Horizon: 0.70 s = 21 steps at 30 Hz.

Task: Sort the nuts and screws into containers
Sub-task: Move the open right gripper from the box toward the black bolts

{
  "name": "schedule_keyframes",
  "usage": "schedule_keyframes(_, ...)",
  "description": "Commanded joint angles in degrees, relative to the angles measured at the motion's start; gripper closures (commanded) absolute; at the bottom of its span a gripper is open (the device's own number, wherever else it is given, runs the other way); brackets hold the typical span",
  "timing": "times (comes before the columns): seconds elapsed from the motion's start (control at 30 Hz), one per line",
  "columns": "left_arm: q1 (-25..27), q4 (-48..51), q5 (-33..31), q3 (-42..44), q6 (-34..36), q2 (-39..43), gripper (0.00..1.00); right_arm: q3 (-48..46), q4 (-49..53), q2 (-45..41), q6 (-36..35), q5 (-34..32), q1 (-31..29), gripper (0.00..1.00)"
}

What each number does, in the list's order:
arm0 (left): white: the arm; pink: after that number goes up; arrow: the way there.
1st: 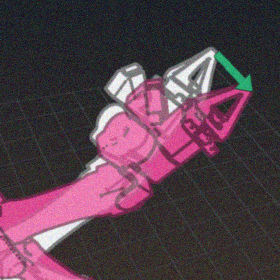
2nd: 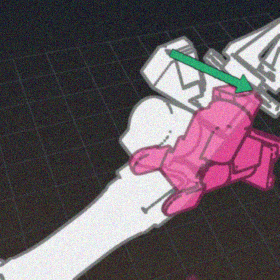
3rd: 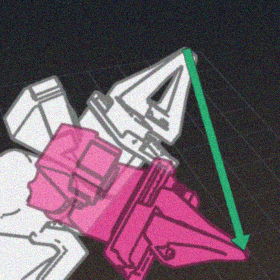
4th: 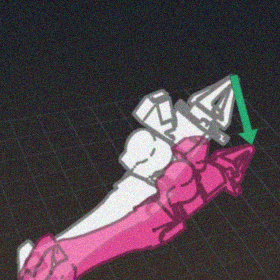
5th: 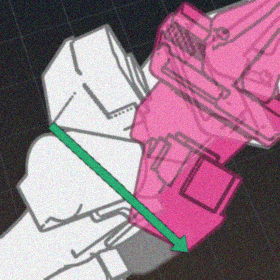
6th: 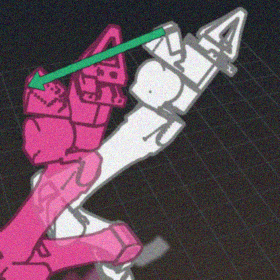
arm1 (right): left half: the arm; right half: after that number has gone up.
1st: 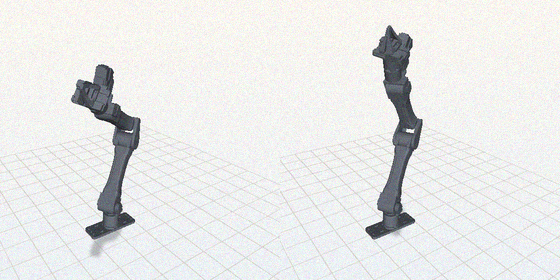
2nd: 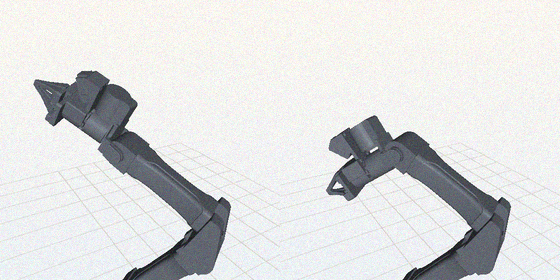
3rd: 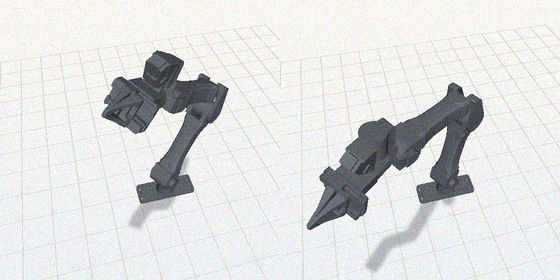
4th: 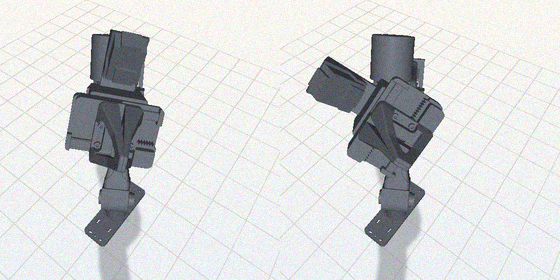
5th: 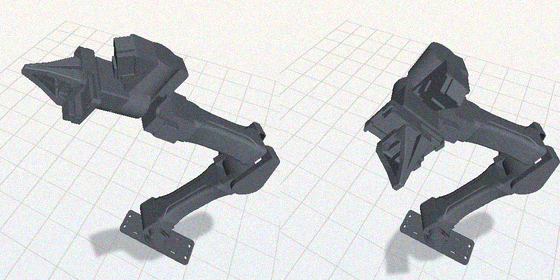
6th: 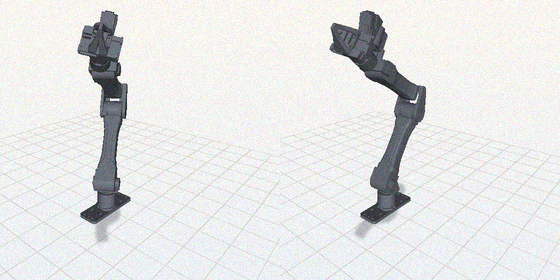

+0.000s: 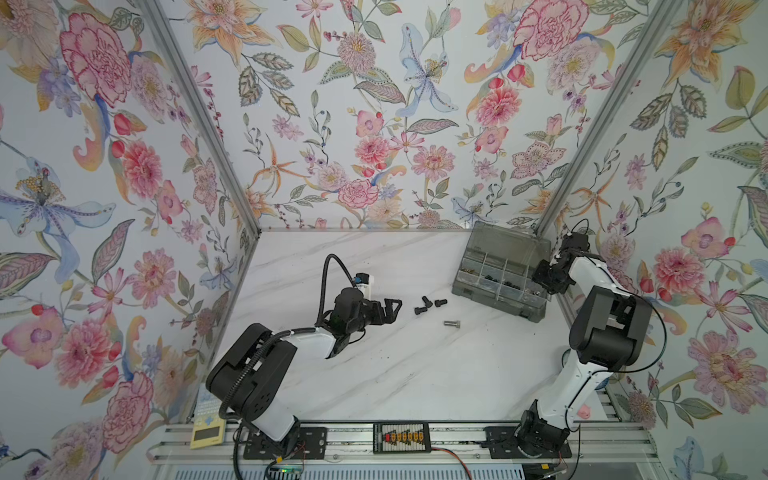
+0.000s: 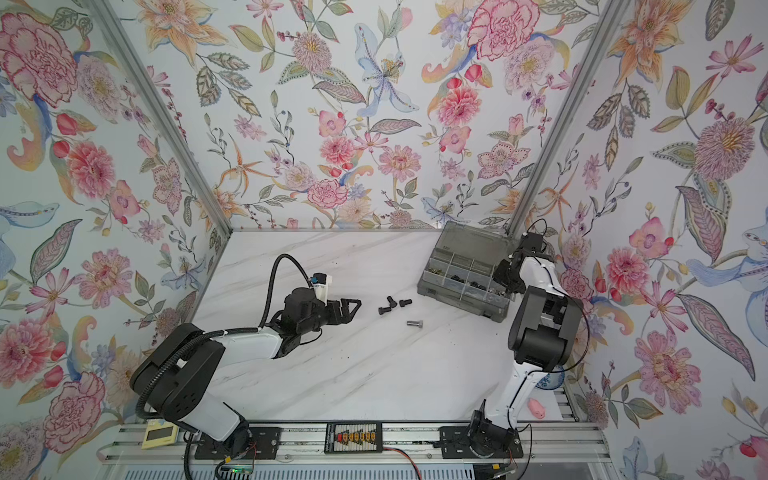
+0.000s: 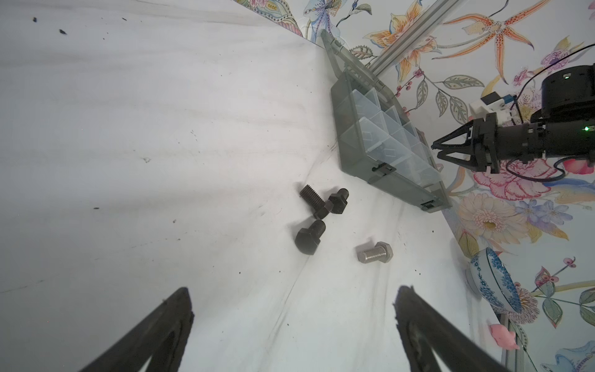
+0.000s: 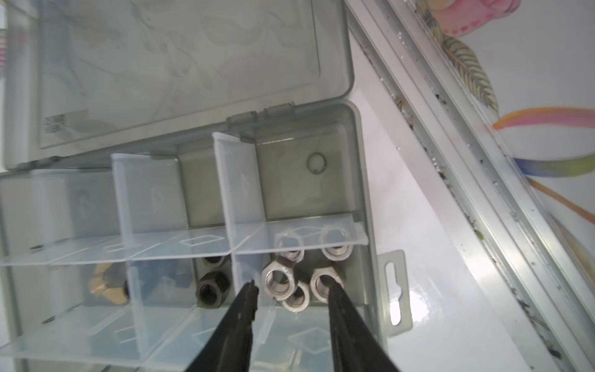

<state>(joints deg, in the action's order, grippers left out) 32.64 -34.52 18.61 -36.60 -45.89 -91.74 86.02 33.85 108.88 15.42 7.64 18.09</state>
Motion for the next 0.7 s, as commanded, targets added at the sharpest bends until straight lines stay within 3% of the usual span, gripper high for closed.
schedule_keyframes(0.0, 0.2, 1.1, -1.6, 0.3, 0.3, 1.7, 0.01, -1.3, 0.9, -4.9, 0.8, 4.1, -0.1, 0.58)
schedule_keyframes(0.4, 0.2, 2.3, -1.6, -0.8, 0.7, 1.2, 0.01, -10.0, 1.6, -15.6, 1.0, 9.9, -8.0, 0.53)
schedule_keyframes(0.57, 0.2, 2.6, -1.6, -0.8, 0.6, 1.4, 0.01, -11.3, 4.9, -15.4, -6.6, 14.2, -12.5, 0.52)
schedule_keyframes(0.67, 0.2, 3.0, -1.8, -0.9, 0.7, 1.3, 0.01, -11.5, 6.8, -14.4, -11.0, 12.8, -16.2, 0.51)
